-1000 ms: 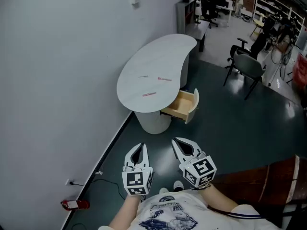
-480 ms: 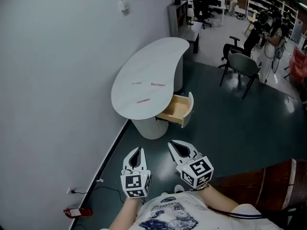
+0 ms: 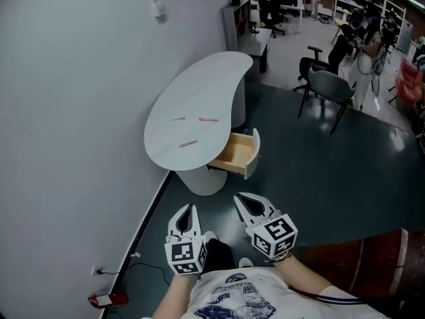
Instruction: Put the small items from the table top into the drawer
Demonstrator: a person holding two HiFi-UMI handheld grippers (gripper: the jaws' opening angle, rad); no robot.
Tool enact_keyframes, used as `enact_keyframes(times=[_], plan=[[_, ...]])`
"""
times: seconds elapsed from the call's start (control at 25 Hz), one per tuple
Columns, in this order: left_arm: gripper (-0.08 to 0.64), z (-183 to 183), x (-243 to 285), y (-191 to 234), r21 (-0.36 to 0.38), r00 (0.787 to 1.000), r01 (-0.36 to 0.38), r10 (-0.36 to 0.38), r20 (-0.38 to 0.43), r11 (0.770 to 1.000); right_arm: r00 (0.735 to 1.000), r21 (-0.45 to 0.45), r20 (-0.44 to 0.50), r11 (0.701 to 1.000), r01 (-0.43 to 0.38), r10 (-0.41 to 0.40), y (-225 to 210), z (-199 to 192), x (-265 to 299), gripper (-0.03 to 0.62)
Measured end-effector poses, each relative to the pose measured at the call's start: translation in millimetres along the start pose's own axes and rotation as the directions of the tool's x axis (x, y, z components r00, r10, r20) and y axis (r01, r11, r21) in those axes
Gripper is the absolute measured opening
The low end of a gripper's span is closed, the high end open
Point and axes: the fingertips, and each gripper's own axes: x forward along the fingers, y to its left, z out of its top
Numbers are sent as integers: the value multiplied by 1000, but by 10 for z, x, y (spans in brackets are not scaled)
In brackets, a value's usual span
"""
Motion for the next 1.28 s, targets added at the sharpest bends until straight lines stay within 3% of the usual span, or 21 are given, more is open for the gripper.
enact_keyframes(times=[0.24, 0.52, 1.28], plan=[[35, -21, 232, 55, 0, 1000, 23, -23, -9, 1000, 999, 40, 0, 998, 43, -43, -244, -22, 102, 21], [35, 7, 657, 389, -7, 999, 30, -30, -22, 1000, 999, 68, -22, 997, 43, -41, -341, -88, 604, 21], [35, 181, 2167, 1955, -56, 995, 75, -78, -69, 996, 988, 81, -117, 991, 109, -99, -650, 4, 2732, 21]])
